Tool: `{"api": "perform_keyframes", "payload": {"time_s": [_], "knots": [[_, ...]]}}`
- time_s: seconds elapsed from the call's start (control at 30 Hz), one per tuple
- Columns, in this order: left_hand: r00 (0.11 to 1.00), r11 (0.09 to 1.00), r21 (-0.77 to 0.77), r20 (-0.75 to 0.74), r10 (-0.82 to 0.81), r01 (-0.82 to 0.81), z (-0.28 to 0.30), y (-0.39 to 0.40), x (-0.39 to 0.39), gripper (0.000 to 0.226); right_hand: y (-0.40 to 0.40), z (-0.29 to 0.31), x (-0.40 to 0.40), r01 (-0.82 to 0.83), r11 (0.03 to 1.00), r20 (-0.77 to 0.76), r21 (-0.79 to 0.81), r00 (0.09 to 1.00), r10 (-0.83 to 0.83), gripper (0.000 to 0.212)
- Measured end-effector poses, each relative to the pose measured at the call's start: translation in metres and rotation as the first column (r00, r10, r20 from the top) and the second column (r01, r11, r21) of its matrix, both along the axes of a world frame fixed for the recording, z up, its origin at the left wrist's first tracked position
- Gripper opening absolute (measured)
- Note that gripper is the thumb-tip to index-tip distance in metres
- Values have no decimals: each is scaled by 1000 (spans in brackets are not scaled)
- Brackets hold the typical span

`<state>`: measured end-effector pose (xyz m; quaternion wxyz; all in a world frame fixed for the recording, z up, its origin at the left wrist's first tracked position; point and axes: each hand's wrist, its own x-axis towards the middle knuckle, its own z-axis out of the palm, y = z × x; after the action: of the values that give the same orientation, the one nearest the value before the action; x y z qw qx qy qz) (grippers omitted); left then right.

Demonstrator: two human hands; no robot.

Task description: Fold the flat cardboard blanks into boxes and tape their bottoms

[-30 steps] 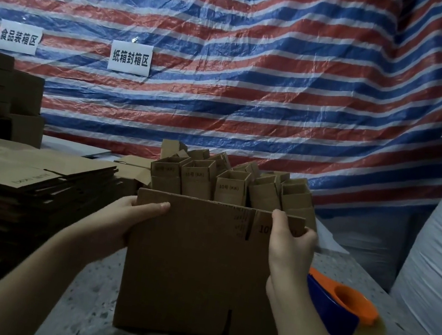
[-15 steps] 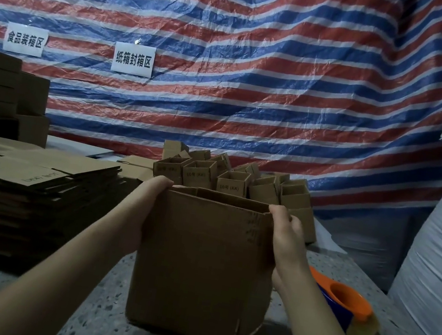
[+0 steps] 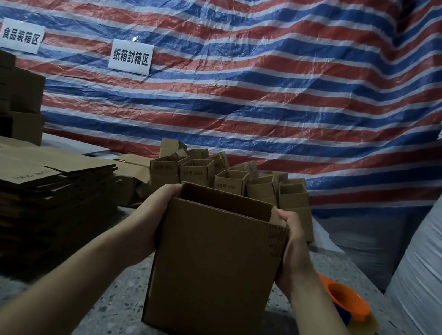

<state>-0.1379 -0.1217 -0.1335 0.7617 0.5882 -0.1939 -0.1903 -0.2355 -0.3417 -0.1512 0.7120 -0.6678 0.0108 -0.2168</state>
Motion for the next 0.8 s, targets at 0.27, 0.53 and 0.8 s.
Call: {"api": "perform_keyframes", "payload": {"time_s": [0.27, 0.53, 0.8], "knots": [[997, 997, -79, 73, -12, 18, -9, -4, 1, 34, -3, -5, 1, -18, 997, 28, 74, 999, 16, 61], [994, 990, -95, -2, 108, -108, -35, -18, 1, 54, -5, -17, 1, -31, 991, 46, 128, 999, 26, 77], [998, 987, -163, -58, -12, 3, -29, -10, -1, 58, -4, -16, -3, -20, 988, 68, 153, 998, 9, 69]]}}
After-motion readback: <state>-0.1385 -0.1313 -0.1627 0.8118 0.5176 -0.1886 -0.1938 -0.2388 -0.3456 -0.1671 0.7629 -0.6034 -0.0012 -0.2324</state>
